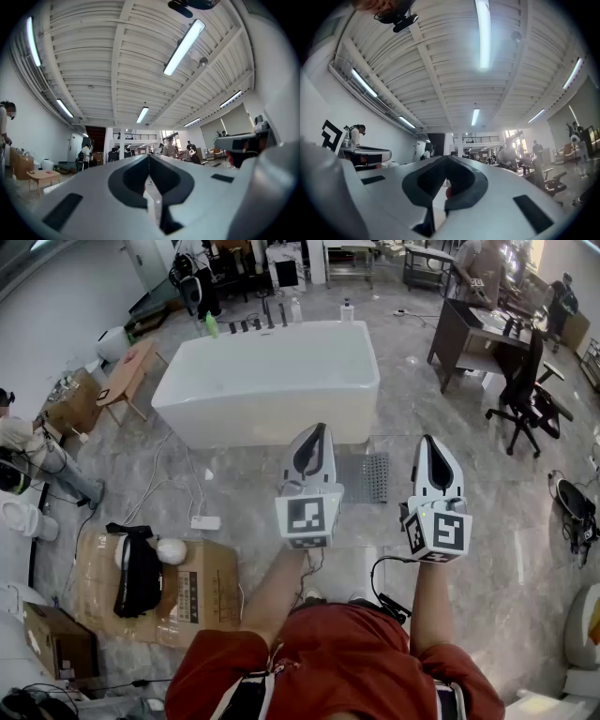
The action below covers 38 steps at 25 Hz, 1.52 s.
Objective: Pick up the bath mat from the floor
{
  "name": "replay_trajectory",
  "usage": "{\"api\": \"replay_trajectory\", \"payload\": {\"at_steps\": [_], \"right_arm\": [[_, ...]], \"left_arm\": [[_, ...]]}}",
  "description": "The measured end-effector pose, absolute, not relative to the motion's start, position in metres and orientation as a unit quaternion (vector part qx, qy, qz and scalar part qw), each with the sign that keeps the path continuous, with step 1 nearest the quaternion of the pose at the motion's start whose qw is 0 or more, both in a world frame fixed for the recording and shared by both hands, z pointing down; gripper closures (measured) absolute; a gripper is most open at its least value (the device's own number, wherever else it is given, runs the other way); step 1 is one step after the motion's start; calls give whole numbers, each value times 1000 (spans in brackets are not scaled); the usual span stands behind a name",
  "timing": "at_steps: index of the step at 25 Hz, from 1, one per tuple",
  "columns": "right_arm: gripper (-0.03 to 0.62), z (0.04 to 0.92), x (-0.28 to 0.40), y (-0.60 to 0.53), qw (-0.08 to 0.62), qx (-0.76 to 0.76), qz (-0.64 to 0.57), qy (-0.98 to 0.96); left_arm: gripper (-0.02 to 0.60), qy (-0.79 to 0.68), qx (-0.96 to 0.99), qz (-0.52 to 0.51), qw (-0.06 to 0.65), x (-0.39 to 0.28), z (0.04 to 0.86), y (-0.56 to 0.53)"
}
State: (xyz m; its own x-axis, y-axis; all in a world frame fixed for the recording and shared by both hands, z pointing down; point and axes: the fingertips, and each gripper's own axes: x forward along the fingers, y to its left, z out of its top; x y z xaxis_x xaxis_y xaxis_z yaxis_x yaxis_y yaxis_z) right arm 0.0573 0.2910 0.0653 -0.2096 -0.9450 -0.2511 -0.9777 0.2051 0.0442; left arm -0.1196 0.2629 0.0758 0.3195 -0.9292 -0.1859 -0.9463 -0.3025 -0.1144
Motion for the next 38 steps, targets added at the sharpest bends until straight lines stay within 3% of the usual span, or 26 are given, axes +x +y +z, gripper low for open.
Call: {"api": "replay_trajectory", "payload": {"at_steps": [26, 38], "right_arm": [[584, 78, 139, 291, 124, -610, 80, 778], [583, 90, 134, 263, 116, -603, 63, 787]], "left_arm": [[566, 578, -809, 26, 104, -26, 93, 265], [566, 590, -802, 23, 90, -32, 107, 242]]}}
